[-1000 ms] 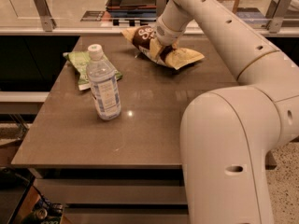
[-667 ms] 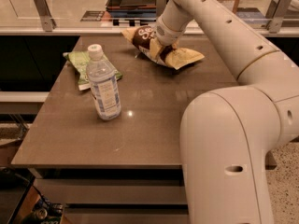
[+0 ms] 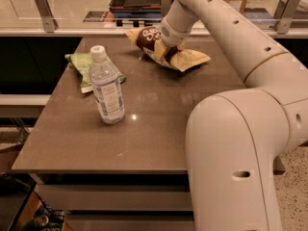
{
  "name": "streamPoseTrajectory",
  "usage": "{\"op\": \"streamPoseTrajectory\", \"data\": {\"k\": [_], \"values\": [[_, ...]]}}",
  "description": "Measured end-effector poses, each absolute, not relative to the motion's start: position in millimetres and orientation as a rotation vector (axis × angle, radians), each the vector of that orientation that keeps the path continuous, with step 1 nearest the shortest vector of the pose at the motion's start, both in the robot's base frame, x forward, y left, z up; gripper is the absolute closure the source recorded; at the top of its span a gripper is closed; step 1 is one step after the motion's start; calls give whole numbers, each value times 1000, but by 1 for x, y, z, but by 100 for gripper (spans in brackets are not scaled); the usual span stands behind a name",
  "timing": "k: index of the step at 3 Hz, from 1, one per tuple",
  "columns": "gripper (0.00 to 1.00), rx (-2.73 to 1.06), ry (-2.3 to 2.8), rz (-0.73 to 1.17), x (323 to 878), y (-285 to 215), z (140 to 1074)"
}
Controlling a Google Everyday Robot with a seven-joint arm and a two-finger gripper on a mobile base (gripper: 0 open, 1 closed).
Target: Pick brown chip bag
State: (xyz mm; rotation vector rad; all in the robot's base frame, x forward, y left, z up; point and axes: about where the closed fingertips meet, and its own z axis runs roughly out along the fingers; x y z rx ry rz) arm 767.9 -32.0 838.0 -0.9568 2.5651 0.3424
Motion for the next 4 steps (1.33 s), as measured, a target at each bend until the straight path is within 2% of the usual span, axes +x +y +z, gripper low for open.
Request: {"op": "streamPoseTrajectory", "data": {"k": [1,4], "values": [[100,-957,2565,342,768,-32,838],[100,-884,2382,293,718,-81,966]]}}
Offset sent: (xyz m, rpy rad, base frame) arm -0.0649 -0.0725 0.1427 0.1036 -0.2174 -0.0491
